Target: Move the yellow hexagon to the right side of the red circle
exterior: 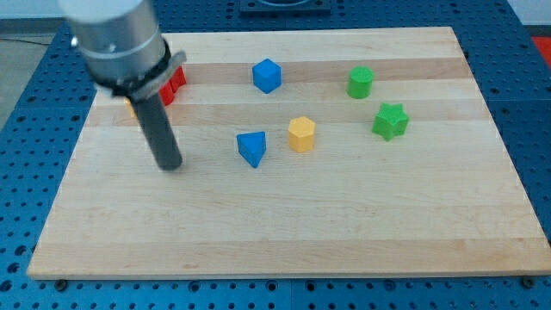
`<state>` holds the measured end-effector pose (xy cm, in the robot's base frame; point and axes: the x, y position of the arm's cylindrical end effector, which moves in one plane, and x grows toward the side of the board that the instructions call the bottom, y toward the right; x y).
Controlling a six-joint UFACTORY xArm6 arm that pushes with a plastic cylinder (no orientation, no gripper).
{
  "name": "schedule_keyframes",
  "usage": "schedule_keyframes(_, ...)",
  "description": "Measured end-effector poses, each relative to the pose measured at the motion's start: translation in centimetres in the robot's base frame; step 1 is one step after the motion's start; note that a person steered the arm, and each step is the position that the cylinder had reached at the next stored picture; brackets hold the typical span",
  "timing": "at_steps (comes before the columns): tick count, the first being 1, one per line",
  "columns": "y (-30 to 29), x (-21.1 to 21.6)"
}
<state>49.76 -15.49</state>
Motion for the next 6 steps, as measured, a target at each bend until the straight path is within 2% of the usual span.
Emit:
schedule_keyframes(1,9.8,3.1)
schedule_keyframes(2,21.7,2.9)
schedule_keyframes(3,26.7,-0.8)
schedule_keyframes(4,24.7,-5.0)
schedule_keyframes(5,19.2,-7.4)
schedule_keyframes(6,14.9,-7.2)
